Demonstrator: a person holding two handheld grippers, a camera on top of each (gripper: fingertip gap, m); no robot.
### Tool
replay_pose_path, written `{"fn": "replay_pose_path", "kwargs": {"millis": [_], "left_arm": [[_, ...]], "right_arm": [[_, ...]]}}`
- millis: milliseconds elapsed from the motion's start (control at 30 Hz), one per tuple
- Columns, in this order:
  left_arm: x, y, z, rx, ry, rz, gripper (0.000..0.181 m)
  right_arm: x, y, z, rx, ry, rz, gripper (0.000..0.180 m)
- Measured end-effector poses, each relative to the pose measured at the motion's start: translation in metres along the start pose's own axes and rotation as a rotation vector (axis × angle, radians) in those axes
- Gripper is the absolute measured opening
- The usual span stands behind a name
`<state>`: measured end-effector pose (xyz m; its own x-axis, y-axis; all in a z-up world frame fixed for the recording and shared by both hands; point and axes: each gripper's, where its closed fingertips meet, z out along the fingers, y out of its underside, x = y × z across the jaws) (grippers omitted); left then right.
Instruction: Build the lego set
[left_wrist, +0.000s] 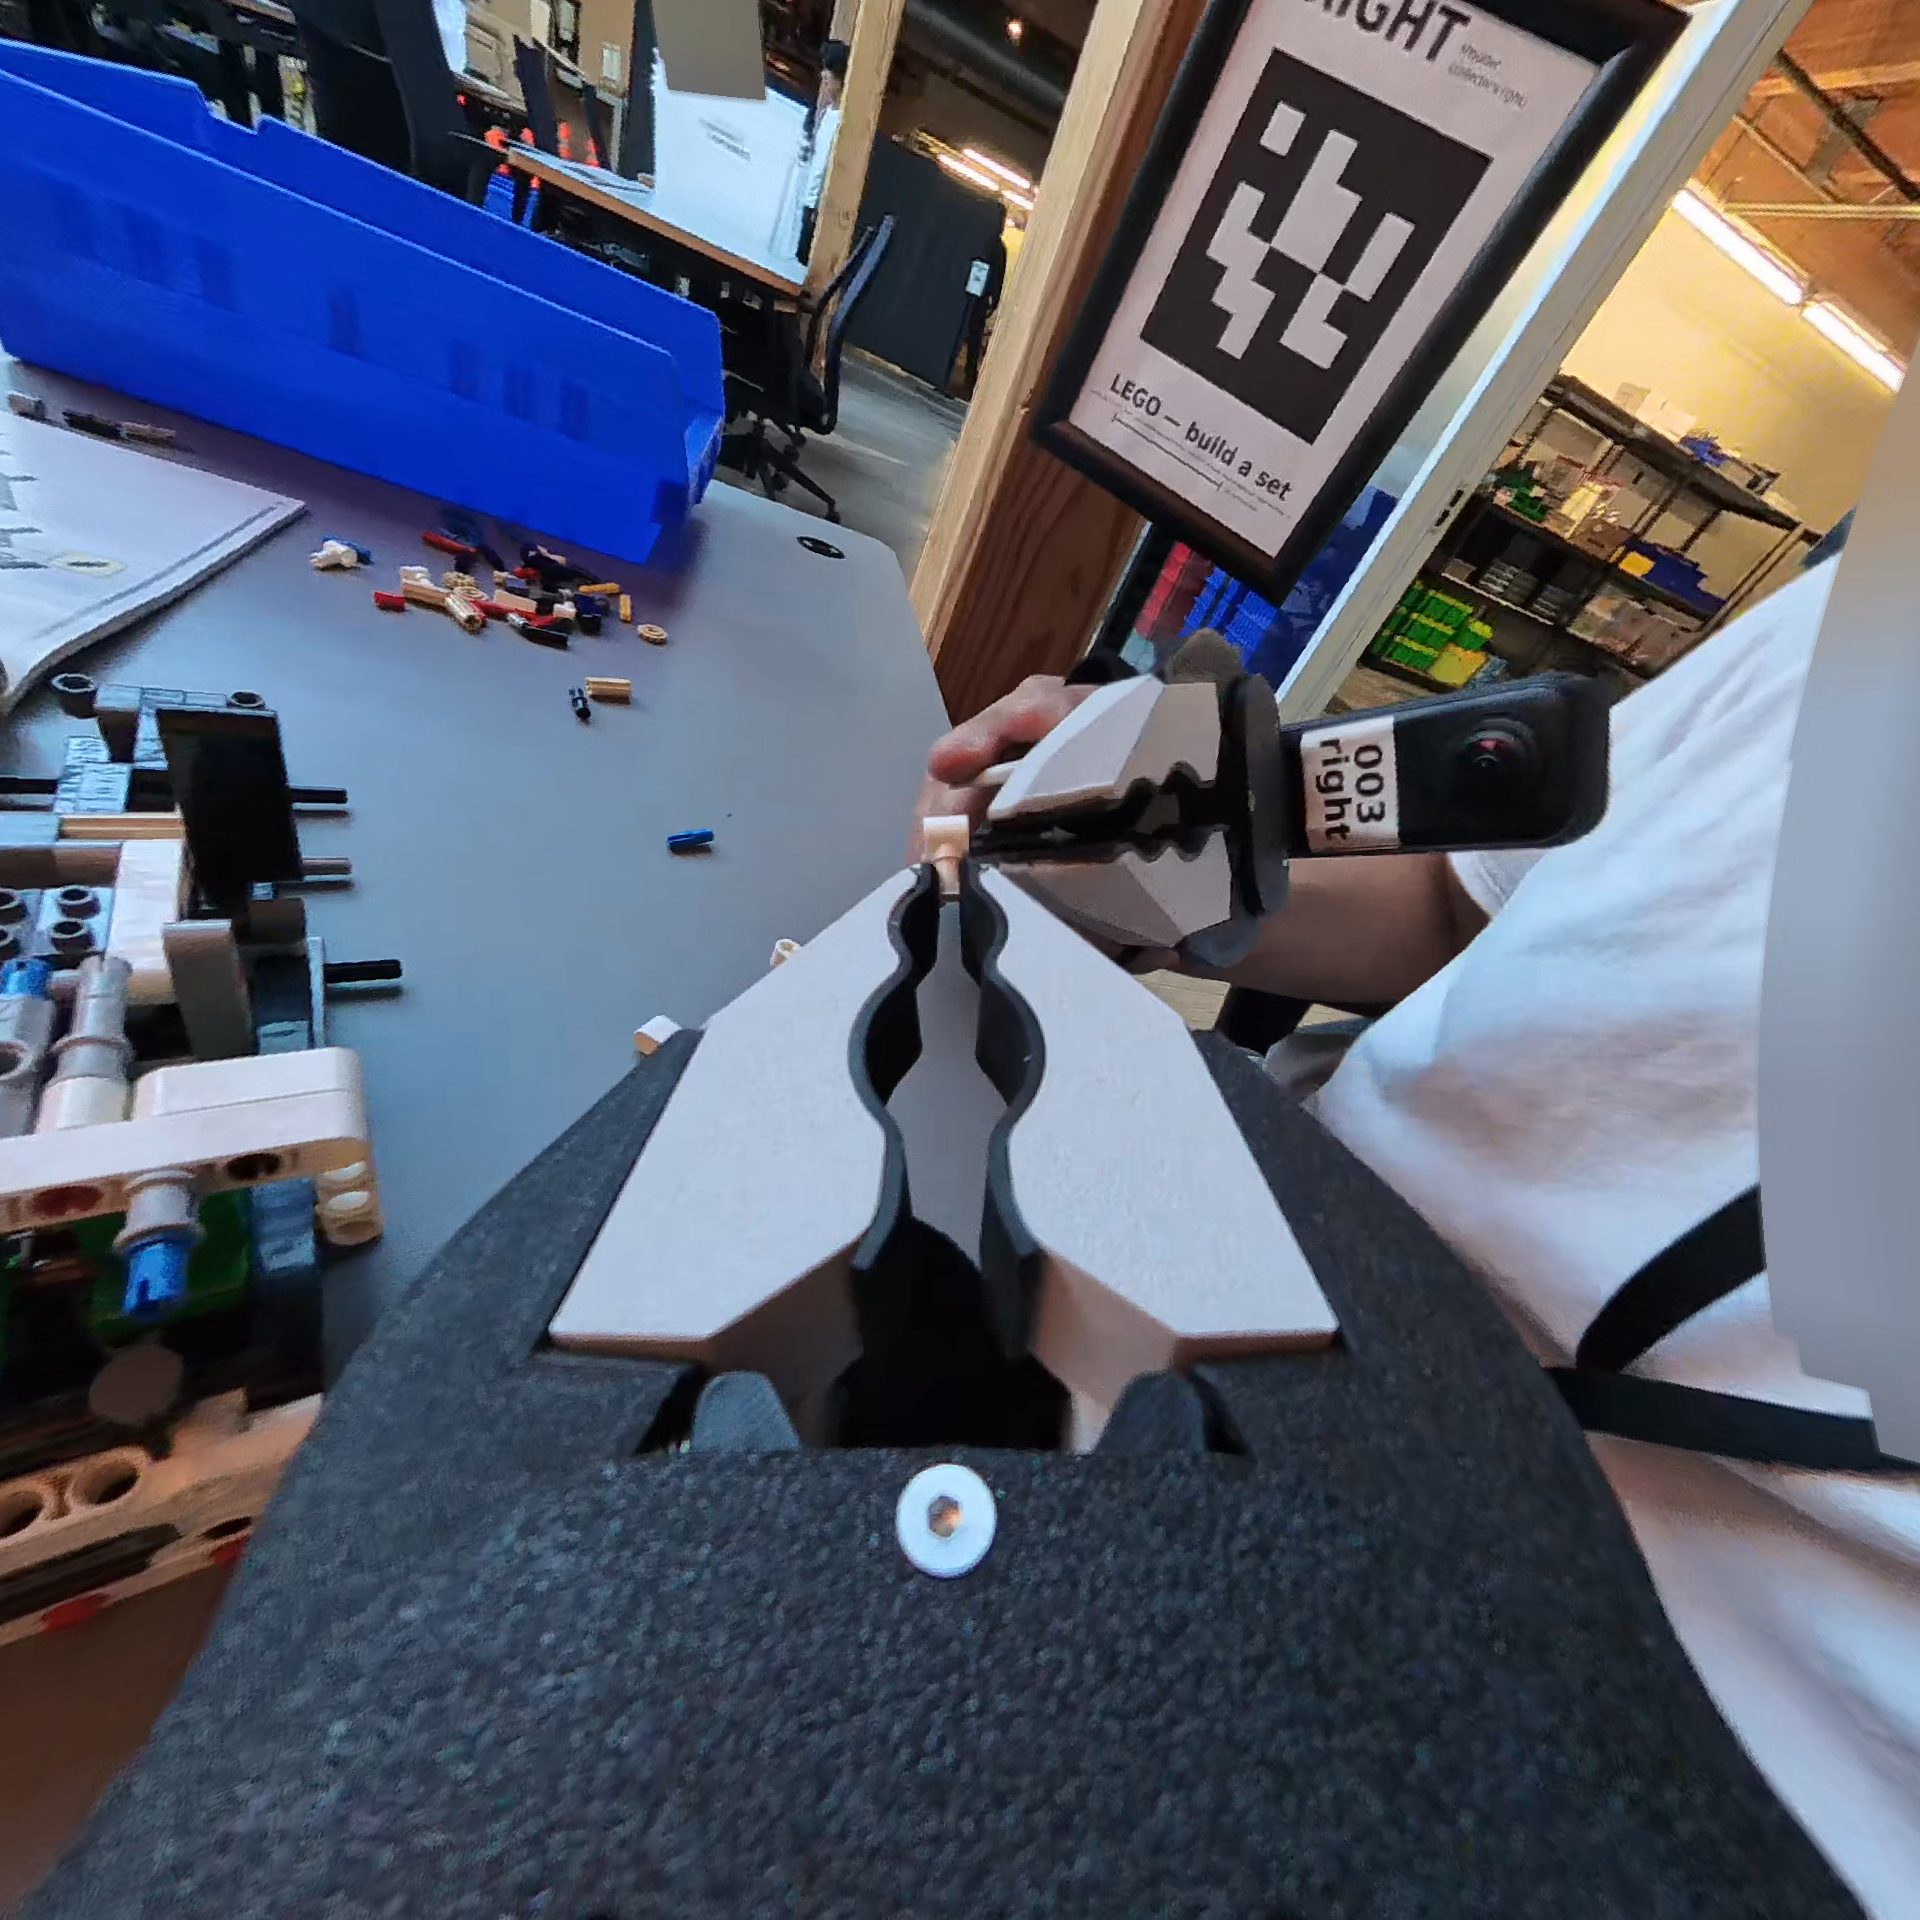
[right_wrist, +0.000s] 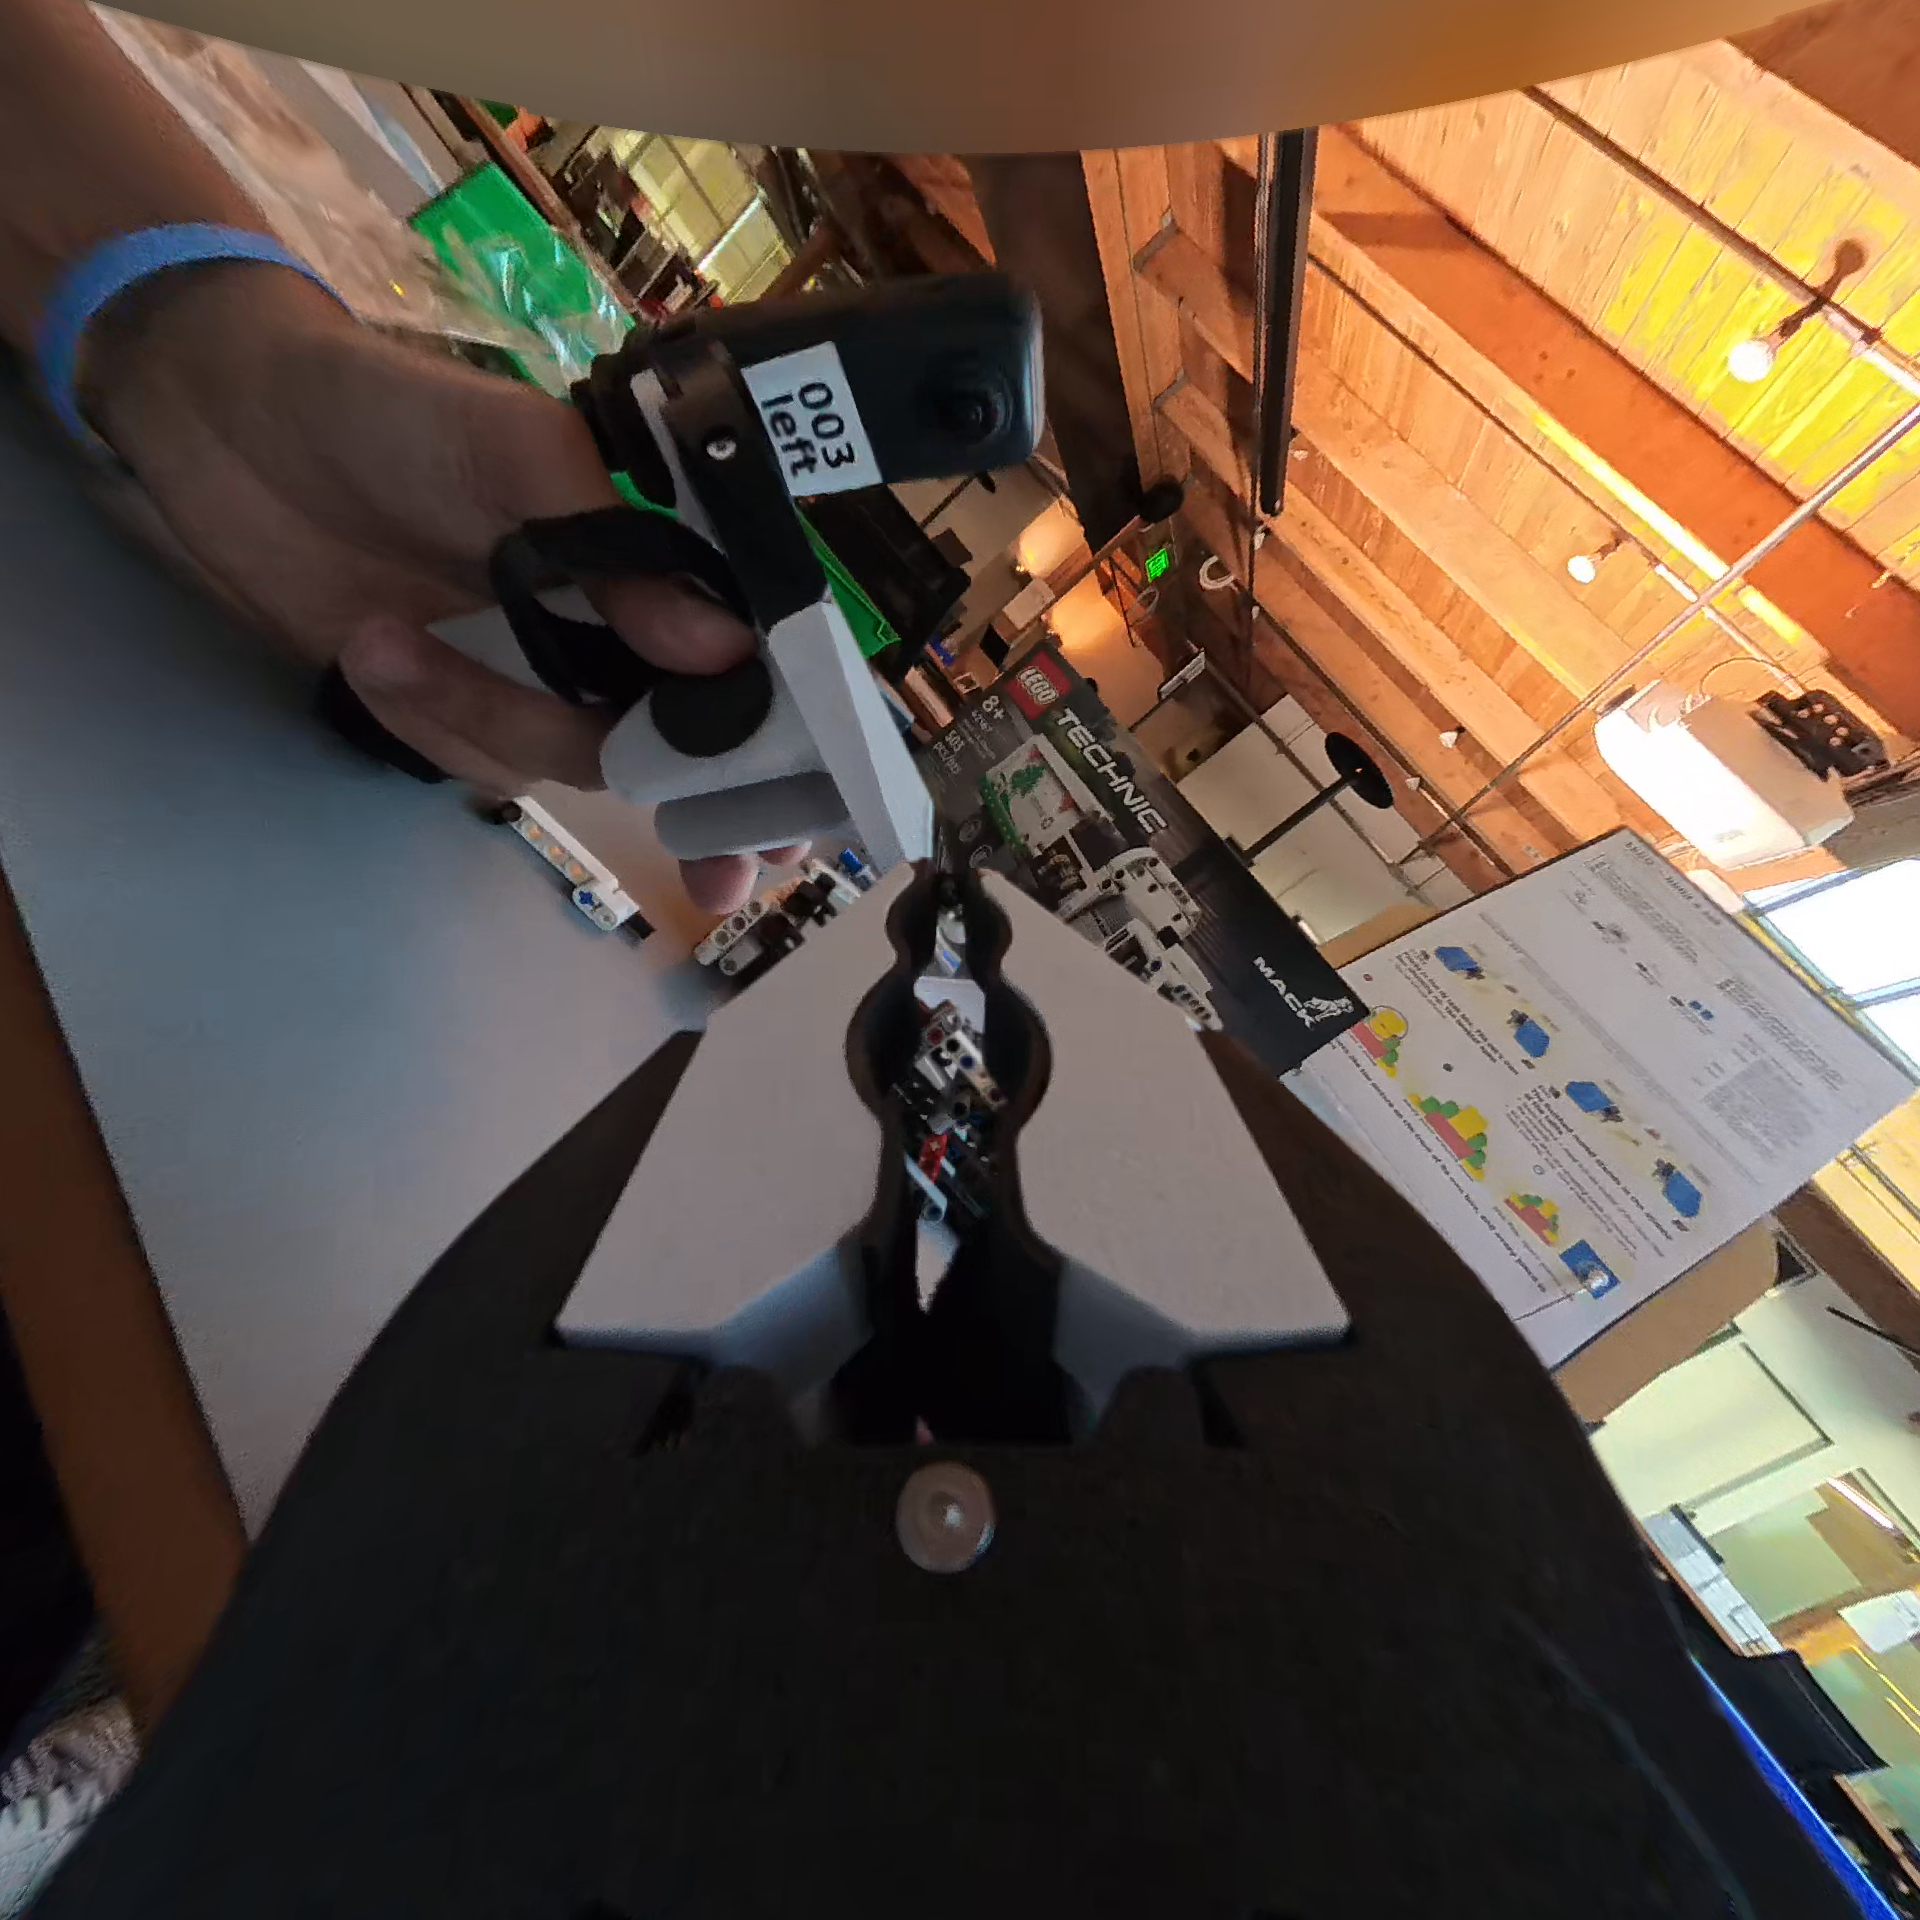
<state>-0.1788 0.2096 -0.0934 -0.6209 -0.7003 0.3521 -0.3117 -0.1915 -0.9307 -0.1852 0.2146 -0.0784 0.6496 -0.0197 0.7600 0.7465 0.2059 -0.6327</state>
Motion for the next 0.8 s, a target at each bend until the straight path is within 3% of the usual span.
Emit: {"fn": "replay_pose_path", "kwargs": {"millis": [333, 500, 800], "left_arm": [[-0.006, 0.003, 0.0, -0.022, -0.069, 0.033, 0.001], [-0.01, 0.009, 0.001, -0.07, -0.162, 0.143, 0.001], [-0.01, 0.011, 0.002, -0.08, -0.147, 0.13, 0.001]], "right_arm": [[0.0, 0.007, 0.002, -0.073, 0.02, 0.039, 0.002], [-0.004, 0.013, 0.002, -0.082, 0.008, 0.107, 0.003], [-0.005, 0.014, 0.001, -0.087, -0.015, 0.148, 0.003]]}}
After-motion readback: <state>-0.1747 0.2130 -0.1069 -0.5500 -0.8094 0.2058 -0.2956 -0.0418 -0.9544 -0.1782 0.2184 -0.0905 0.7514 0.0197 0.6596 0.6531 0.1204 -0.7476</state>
